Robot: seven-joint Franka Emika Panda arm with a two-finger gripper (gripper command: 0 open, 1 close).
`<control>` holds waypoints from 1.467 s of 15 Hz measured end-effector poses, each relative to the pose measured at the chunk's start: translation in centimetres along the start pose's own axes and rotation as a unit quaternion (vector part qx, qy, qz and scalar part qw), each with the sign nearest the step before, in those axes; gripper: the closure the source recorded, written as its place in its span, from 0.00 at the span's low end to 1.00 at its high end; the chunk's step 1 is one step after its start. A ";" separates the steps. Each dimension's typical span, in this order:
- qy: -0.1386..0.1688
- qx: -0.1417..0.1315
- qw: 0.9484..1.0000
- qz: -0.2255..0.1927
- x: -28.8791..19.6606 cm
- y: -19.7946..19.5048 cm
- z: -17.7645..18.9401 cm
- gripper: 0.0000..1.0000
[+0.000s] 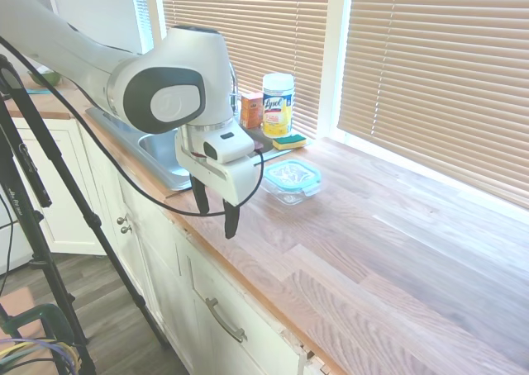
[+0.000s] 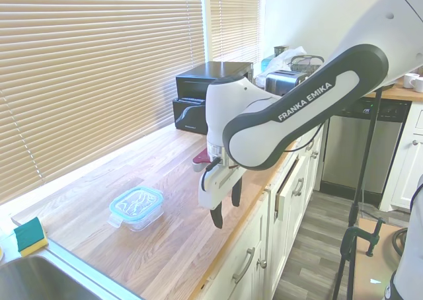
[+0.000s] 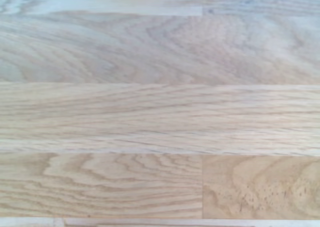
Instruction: Uncover the lid of the food container
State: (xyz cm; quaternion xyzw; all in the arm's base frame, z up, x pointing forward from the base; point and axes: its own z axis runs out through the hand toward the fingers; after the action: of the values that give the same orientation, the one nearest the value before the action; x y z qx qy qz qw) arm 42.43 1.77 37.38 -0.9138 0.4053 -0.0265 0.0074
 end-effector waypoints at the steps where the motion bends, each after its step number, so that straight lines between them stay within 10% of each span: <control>1: -0.001 0.001 1.000 -0.001 0.0 0.0 0.0 0.00; 16: 0.081 0.001 0.996 -0.039 -2.4 -18.0 -6.5 0.00; 22: 0.205 -0.044 0.978 -0.019 -4.3 -27.3 -3.4 0.00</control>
State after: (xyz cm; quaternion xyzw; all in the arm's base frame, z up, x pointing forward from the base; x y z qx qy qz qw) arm 59.52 23.32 41.57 -0.8958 0.3816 -0.1959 -0.1167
